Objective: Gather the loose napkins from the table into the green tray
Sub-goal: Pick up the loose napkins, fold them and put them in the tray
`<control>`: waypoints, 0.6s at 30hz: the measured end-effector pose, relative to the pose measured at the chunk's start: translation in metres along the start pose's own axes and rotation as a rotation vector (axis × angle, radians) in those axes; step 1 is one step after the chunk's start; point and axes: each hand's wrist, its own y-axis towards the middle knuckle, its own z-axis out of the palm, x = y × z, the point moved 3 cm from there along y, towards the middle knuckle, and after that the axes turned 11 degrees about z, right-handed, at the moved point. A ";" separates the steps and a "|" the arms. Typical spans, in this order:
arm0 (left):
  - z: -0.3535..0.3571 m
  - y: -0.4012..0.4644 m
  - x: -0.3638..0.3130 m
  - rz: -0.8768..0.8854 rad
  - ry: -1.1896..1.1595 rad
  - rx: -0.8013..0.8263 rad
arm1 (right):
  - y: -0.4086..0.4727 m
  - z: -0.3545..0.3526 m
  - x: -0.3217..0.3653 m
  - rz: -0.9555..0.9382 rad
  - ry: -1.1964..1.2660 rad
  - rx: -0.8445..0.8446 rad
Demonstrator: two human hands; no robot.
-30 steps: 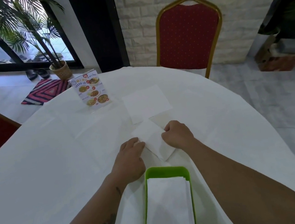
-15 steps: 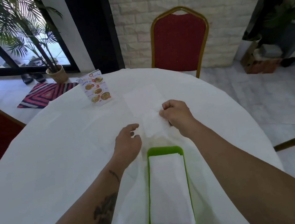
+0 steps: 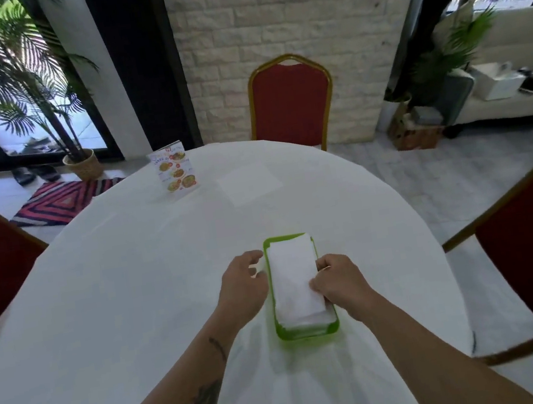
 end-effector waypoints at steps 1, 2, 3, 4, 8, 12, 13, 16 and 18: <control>0.005 -0.007 -0.002 0.059 0.049 0.027 | -0.002 -0.001 -0.001 -0.010 -0.038 -0.018; 0.008 -0.013 -0.004 0.123 0.102 0.055 | -0.004 -0.001 0.000 -0.020 -0.079 -0.034; 0.012 -0.017 -0.005 0.190 0.163 0.085 | -0.006 -0.003 0.001 -0.032 -0.125 -0.053; 0.014 -0.021 -0.006 0.249 0.225 0.118 | -0.008 -0.004 0.003 -0.048 -0.182 -0.078; 0.018 -0.026 -0.006 0.315 0.390 0.212 | -0.015 -0.003 0.008 -0.252 -0.461 -0.269; 0.024 -0.026 0.000 0.300 0.546 0.355 | -0.021 0.015 0.004 -0.476 -0.801 -0.259; 0.025 -0.026 0.002 0.284 0.556 0.382 | -0.020 0.019 0.001 -0.474 -0.893 -0.219; 0.023 -0.020 0.003 0.297 0.514 0.347 | -0.010 0.019 0.001 -0.433 -0.929 -0.172; 0.017 -0.009 0.000 0.315 0.409 0.234 | 0.000 0.012 0.014 -0.441 -0.809 -0.167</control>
